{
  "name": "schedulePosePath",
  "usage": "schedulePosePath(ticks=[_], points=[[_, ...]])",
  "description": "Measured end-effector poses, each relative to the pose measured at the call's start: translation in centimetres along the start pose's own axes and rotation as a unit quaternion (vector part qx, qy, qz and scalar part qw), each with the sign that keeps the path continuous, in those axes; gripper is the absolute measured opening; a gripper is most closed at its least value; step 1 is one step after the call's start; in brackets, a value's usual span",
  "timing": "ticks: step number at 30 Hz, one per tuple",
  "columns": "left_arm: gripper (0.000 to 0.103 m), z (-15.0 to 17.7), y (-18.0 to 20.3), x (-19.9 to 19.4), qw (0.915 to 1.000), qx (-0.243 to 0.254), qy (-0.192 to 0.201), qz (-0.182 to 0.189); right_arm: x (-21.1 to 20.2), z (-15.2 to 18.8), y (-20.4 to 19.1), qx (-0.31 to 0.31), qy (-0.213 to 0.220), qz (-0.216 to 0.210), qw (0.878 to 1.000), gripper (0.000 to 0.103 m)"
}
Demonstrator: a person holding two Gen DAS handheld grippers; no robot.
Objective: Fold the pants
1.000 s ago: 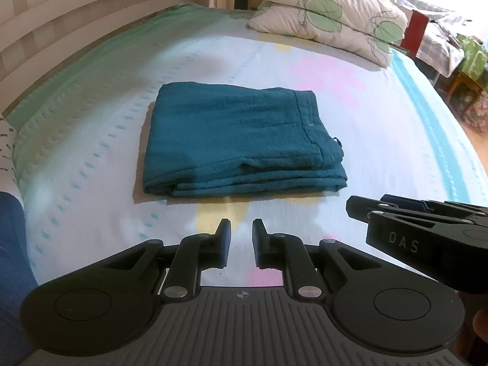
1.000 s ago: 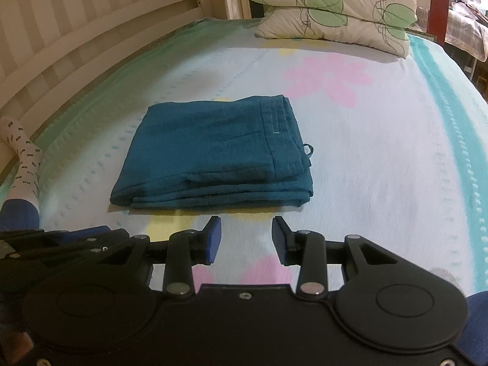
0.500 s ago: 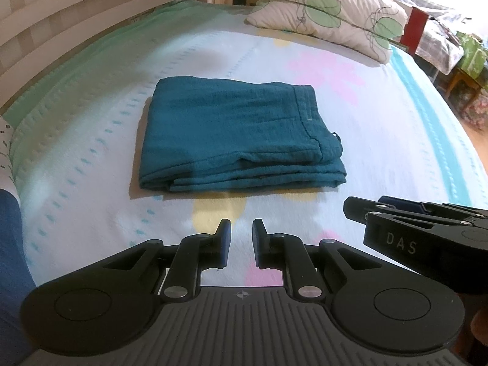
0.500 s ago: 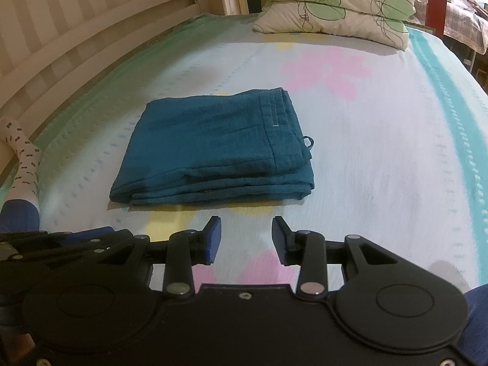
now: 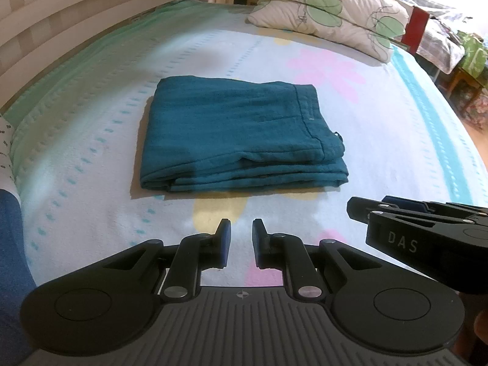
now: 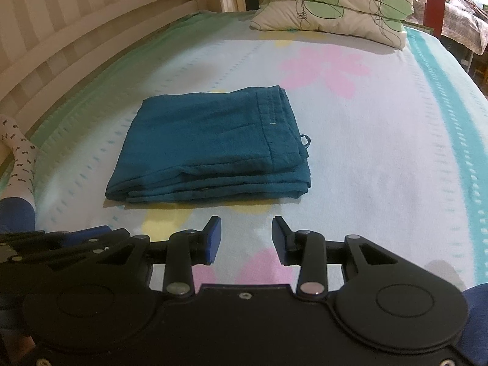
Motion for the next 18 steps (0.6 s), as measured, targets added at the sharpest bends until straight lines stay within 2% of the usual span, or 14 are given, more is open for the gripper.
schedulePosePath(ticks=[18], points=[[0.015, 0.10, 0.48, 0.09, 1.0000, 0.004, -0.004, -0.003, 0.24, 0.24, 0.35, 0.003, -0.015, 0.016, 1.000, 0.048]])
Point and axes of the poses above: each gripper's, at about its wrist camera, not at the fingertips, and x roughly the way its jaws point, y to its right, z to its underside, the point moved 6 cm from there along x, roughly the way its jaws point, and after that the axes turned 3 degrees about z, right-handed, at the moved point
